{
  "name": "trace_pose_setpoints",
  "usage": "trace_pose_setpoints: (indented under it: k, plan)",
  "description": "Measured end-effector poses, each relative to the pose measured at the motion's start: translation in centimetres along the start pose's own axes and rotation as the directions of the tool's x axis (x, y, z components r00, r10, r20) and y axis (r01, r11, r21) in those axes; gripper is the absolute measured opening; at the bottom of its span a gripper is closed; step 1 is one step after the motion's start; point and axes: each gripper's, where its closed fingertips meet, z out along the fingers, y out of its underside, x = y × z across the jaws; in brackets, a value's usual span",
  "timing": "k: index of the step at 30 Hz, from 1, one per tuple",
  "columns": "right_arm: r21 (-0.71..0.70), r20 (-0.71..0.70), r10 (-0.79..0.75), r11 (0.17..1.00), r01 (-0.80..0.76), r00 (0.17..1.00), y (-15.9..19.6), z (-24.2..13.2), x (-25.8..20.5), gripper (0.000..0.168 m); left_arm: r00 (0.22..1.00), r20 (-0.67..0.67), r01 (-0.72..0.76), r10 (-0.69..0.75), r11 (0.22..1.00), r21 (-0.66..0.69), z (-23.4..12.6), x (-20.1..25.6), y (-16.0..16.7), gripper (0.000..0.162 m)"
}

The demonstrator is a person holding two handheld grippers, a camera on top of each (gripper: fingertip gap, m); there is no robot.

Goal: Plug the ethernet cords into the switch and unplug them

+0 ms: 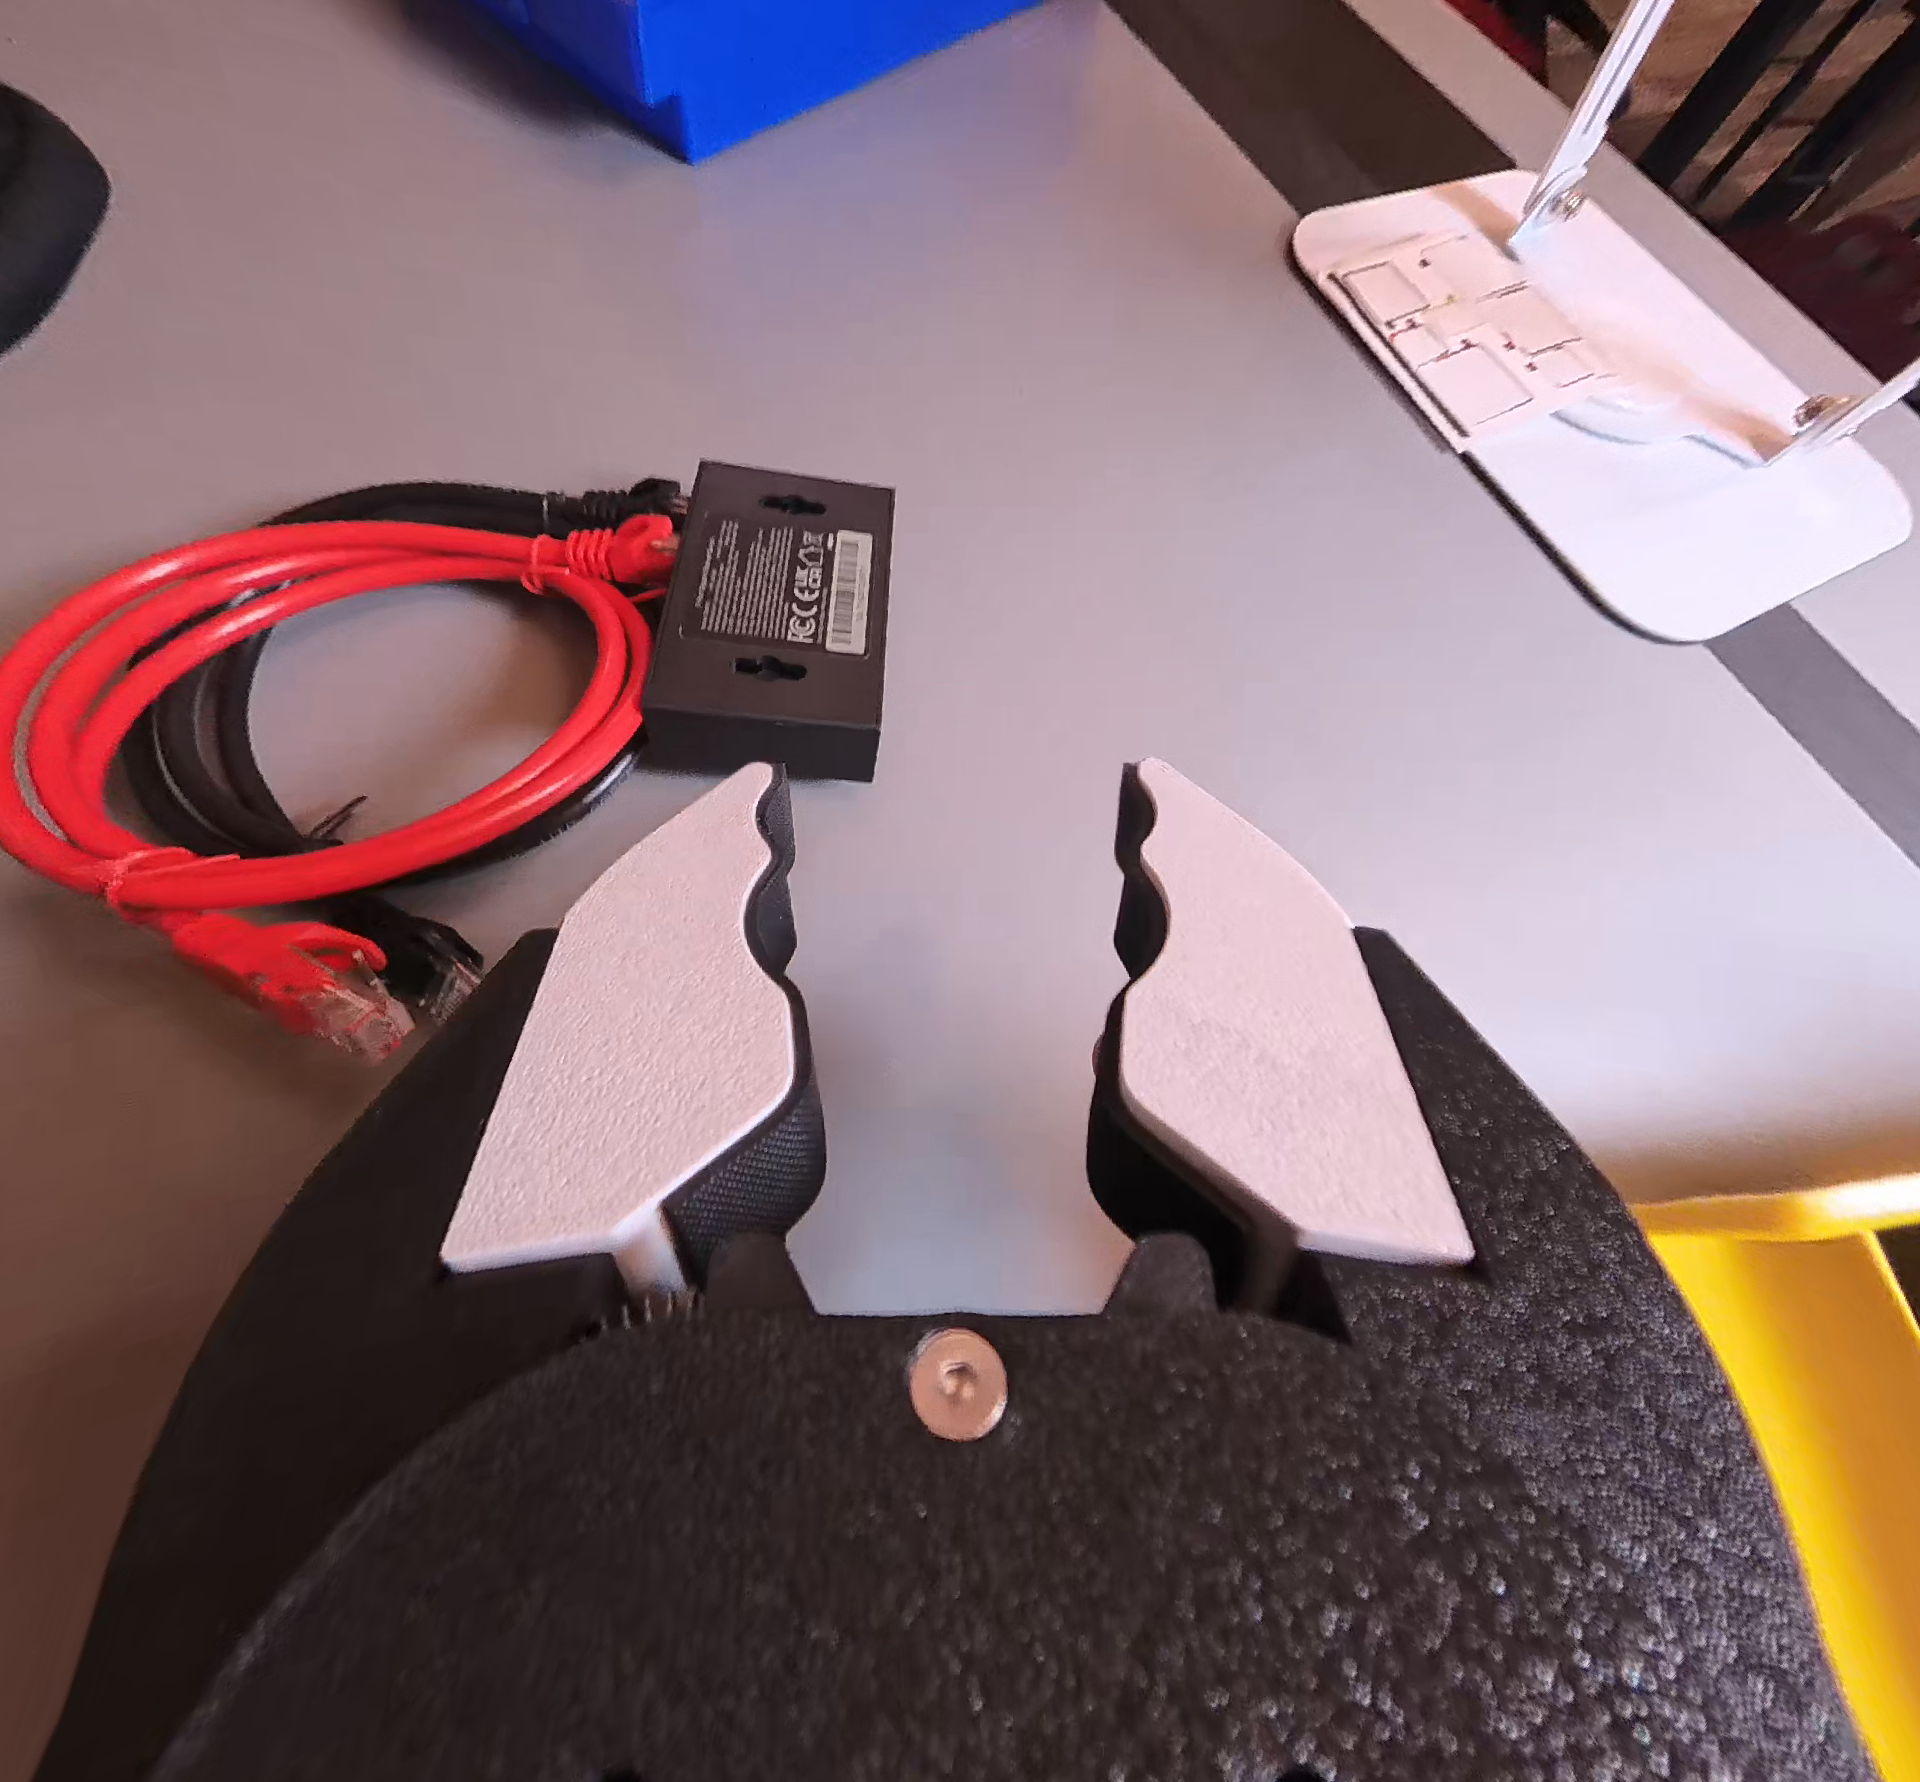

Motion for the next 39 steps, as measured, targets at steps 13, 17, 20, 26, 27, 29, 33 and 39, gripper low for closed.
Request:
trace_pose_setpoints:
  k: [13,17,20,26,27,29,33,39]
  plan:
    - [0.275,0.056,0.059,0.959,-0.072,0.997,-5.2,-1.8,-1.8,0.056,0.635,-0.74,0.756,-0.223,-0.017,0.654,-13.0,0.9,-20.8,0.012]
    - [0.385,0.21,0.095,0.907,-0.171,0.973,-7.4,-2.3,-4.2,0.056,0.427,-0.899,0.892,0.096,-0.209,0.401,-14.2,4.5,-24.7,0.012]
    - [0.412,0.281,0.136,0.877,-0.248,0.95,-8.2,-2.2,-5.0,0.064,0.296,-0.932,0.938,0.209,-0.247,0.242,-14.2,6.5,-25.9,0.012]
    - [0.372,0.286,0.257,0.858,-0.354,0.923,-6.9,-0.3,-3.3,0.063,0.16,-0.913,0.957,0.377,-0.284,0.05,-15.8,7.5,-25.8,0.012]
    - [0.39,0.294,0.244,0.852,-0.349,0.924,-7.2,-0.3,-3.4,0.054,0.153,-0.911,0.96,0.382,-0.277,0.045,-15.9,7.6,-25.9,0.012]
    - [0.435,0.295,0.194,0.844,-0.313,0.935,-8.0,-0.9,-3.5,0.024,0.157,-0.912,0.965,0.38,-0.256,0.06,-15.7,8.0,-26.1,0.012]
    - [0.323,0.289,0.164,0.911,-0.257,0.943,-7.5,-1.6,-3.2,0.013,0.202,-0.936,0.967,0.29,-0.211,0.143,-13.7,7.7,-25.6,0.005]
    - [-0.115,0.274,0.119,0.989,-0.091,0.954,-4.5,-2.4,-4.6,0.012,0.555,-0.831,0.827,0.042,0.084,0.556,-12.6,8.1,-25.6,0.036]
